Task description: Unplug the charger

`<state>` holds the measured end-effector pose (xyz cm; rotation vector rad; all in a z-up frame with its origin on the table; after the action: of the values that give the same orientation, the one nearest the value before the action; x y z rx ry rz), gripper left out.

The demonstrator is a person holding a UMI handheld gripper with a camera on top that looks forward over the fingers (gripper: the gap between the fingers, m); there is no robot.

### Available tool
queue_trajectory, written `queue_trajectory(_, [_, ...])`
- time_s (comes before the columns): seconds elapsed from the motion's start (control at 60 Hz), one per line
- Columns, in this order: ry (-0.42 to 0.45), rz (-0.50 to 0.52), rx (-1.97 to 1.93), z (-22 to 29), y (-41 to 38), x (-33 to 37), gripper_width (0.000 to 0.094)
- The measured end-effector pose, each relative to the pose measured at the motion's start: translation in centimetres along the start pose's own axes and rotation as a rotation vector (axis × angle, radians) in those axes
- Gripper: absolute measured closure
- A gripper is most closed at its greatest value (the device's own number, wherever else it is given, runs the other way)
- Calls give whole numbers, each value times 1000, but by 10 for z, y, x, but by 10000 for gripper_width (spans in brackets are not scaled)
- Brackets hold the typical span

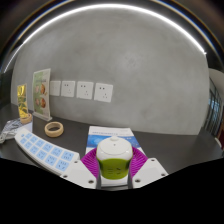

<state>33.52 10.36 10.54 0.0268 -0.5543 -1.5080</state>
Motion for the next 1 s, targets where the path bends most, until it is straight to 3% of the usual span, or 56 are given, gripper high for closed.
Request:
queue_trajectory(0.1, [-74,102,-21,-22,-5,-16,558])
queue_trajectory(0.2, [-137,103,-32,-36,3,-29,501])
queue_trajectory(0.333, [-122,131,-73,-30,2,-40,414])
queue_trajectory(0.4, [-121,150,-78,-28,0,-40,178])
queue_trajectory(0.417, [-119,155,-78,-28,0,-40,181])
queue_trajectory(0.433, [-117,160,-78,-28,-1,-39,85])
queue_trajectory(0.7, [-95,121,-69,-19,-3,8,95])
queue_trajectory(1.0, [-60,48,-76,-11,-73,153,86])
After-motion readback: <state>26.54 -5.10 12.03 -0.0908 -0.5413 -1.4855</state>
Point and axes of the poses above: the point between the fingertips, and its own axes, seen from behind it with the camera up: y to the right, z up, x backward, against the way the camera looks, the point moved 3 cm from there along x, backward, against the way the camera looks, and after that the axes turned 13 degrees about x, right-handed, at the moved point
